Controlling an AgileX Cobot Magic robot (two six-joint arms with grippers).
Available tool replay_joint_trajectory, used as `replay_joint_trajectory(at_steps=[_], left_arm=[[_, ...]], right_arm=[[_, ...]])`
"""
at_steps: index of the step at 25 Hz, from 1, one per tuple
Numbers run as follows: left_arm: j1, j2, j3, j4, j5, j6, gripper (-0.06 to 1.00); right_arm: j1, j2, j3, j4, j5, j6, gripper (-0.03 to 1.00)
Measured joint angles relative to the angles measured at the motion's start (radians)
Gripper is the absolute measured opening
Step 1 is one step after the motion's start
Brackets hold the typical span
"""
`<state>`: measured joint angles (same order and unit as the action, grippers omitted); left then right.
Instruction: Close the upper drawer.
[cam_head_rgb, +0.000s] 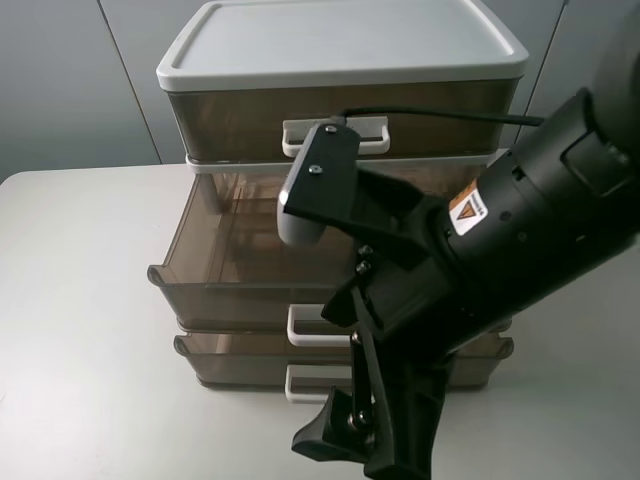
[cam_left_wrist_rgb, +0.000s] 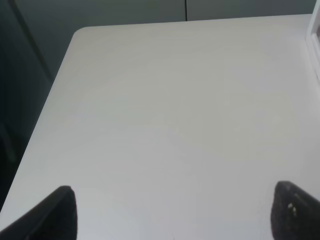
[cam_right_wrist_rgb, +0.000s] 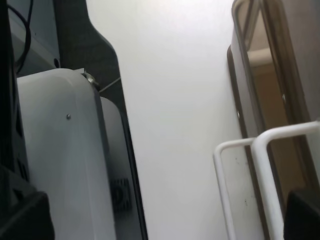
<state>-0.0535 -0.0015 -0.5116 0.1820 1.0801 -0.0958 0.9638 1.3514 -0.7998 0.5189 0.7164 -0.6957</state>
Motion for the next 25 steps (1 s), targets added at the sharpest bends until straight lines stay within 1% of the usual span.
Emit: replay_joint_trajectory(at_steps=[4,7,9,13,17,19,22,25], left_arm=[[0.0,0.0,0.0,0.0,0.0,0.0,0.74],[0.0,0.0,0.0,0.0,0.0,0.0,0.74],[0.0,0.0,0.0,0.0,0.0,0.0,0.74],[0.0,0.0,0.0,0.0,0.0,0.0,0.74],[0.0,0.0,0.0,0.0,0.0,0.0,0.74],[0.0,0.0,0.0,0.0,0.0,0.0,0.74],[0.0,0.0,0.0,0.0,0.0,0.0,0.74],[0.0,0.0,0.0,0.0,0.0,0.0,0.74]], right_arm=[[0.0,0.059,0.011,-0.02,-0.044,0.0,0.7],[0.0,0.082,0.015,-0.075,-0.074,0.031,0.7],[0.0,0.084,0.015,-0.141,-0.094,0.084,0.7],[-0.003,0.084,0.017,-0.324,-0.16,0.22,0.7],[-0.006,0.085,0.012,-0.458,-0.182,0.324,0.7],[-0.006,0.085,0.001,-0.5,-0.204,0.368,0.7],[-0.006,0.085,-0.013,-0.527,-0.221,0.392,0.7],[-0.006,0.085,-0.038,-0.542,-0.193,0.408,0.7]])
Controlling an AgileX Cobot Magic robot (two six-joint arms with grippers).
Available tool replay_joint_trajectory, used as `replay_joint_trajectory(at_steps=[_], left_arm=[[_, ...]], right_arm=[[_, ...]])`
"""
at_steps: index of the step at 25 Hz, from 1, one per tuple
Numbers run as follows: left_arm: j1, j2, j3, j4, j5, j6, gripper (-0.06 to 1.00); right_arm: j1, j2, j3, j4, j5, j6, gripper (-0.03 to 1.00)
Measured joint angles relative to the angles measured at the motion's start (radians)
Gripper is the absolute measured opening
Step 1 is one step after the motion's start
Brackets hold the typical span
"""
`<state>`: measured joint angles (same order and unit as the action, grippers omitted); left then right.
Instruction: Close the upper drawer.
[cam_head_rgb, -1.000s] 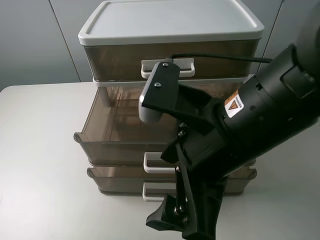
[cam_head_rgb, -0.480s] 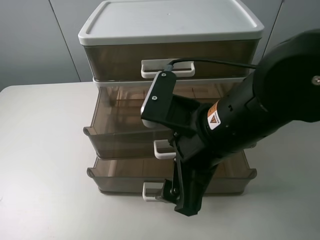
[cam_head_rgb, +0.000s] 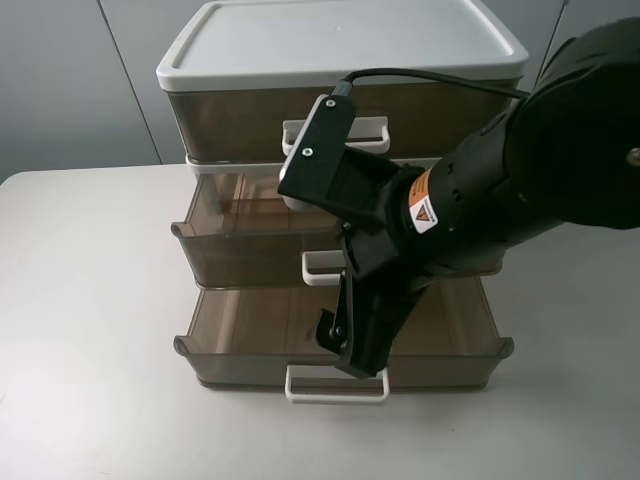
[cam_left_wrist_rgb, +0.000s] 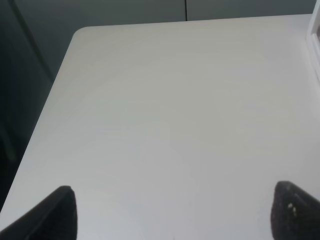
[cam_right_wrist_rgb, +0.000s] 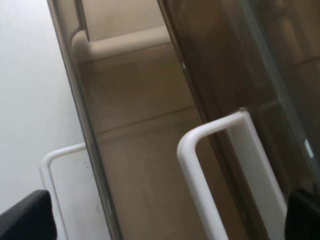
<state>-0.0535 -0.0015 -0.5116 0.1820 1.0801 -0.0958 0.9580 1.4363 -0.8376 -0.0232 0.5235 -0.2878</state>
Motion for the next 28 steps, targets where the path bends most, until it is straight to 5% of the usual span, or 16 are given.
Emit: replay_joint_trajectory(at_steps=[7,13,28], left_arm=[[0.0,0.0,0.0,0.0,0.0,0.0,0.74],[0.0,0.0,0.0,0.0,0.0,0.0,0.74],[0.0,0.0,0.0,0.0,0.0,0.0,0.74]], right_arm=[[0.0,-0.058,-0.067,-0.038,0.083,0.03,0.7],[0.042,-0.13,-0.07,0.188,0.173,-0.124,0.7],[0.046,0.036,-0.006,0.269,0.093,-0.198,0.7]])
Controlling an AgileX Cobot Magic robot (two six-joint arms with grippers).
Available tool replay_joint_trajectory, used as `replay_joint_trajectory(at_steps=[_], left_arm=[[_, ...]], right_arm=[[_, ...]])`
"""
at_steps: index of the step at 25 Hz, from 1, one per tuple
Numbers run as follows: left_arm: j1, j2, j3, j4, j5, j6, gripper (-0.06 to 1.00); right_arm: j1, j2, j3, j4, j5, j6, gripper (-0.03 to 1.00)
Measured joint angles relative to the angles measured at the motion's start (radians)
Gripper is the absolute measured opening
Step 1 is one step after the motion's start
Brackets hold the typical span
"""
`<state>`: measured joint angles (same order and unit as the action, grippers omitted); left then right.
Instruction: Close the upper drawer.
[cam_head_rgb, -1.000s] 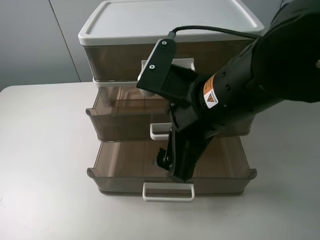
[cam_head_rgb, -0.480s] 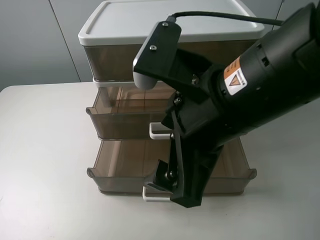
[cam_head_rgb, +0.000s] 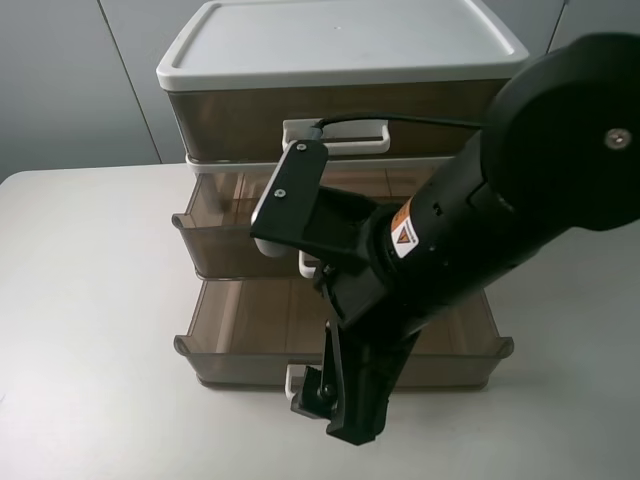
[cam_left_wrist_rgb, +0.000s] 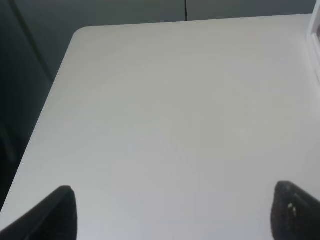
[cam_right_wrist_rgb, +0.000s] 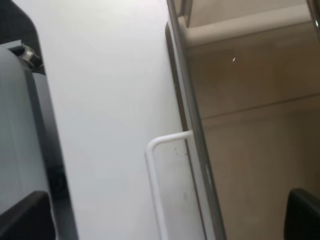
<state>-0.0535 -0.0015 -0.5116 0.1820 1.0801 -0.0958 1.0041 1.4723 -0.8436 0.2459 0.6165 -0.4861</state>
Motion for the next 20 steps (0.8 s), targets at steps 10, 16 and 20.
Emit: replay_joint_trajectory(at_steps=[10,16,20], left_arm=[[0.0,0.0,0.0,0.0,0.0,0.0,0.74],[0.0,0.0,0.0,0.0,0.0,0.0,0.74],[0.0,0.0,0.0,0.0,0.0,0.0,0.74]], right_arm=[[-0.007,0.072,0.01,-0.211,-0.117,0.113,0.7],[-0.029,0.074,0.01,-0.345,-0.157,0.169,0.7],[-0.054,0.079,0.01,-0.412,-0.179,0.193,0.7]])
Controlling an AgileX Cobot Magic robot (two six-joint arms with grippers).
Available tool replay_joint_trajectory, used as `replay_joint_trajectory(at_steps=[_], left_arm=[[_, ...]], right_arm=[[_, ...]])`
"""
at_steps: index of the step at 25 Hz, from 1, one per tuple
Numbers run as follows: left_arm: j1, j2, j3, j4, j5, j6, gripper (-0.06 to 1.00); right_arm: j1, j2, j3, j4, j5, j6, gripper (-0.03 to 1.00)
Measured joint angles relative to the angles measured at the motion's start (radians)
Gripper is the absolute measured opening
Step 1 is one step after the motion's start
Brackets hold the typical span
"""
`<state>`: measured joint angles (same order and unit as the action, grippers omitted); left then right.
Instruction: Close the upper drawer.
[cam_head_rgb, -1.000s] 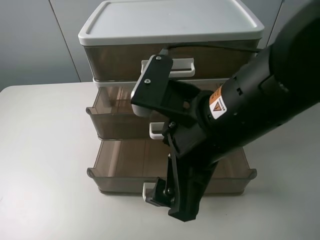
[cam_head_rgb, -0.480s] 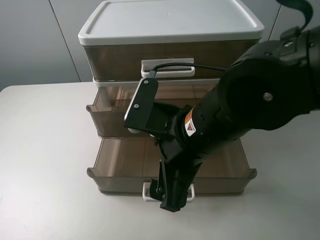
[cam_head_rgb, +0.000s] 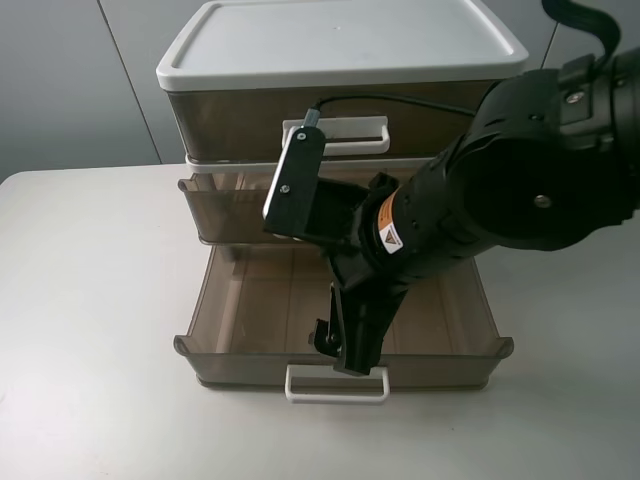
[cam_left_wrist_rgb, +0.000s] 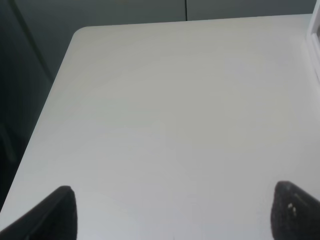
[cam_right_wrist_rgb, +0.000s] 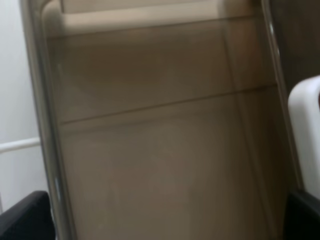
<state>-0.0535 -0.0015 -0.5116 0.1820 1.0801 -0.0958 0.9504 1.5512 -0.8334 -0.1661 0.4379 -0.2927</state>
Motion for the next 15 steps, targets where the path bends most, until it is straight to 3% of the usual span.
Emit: replay_joint_trajectory(at_steps=[15], left_arm=[[0.0,0.0,0.0,0.0,0.0,0.0,0.74]], right_arm=[[-0.086,0.078,0.0,-0.177,-0.118,0.044,0.7]])
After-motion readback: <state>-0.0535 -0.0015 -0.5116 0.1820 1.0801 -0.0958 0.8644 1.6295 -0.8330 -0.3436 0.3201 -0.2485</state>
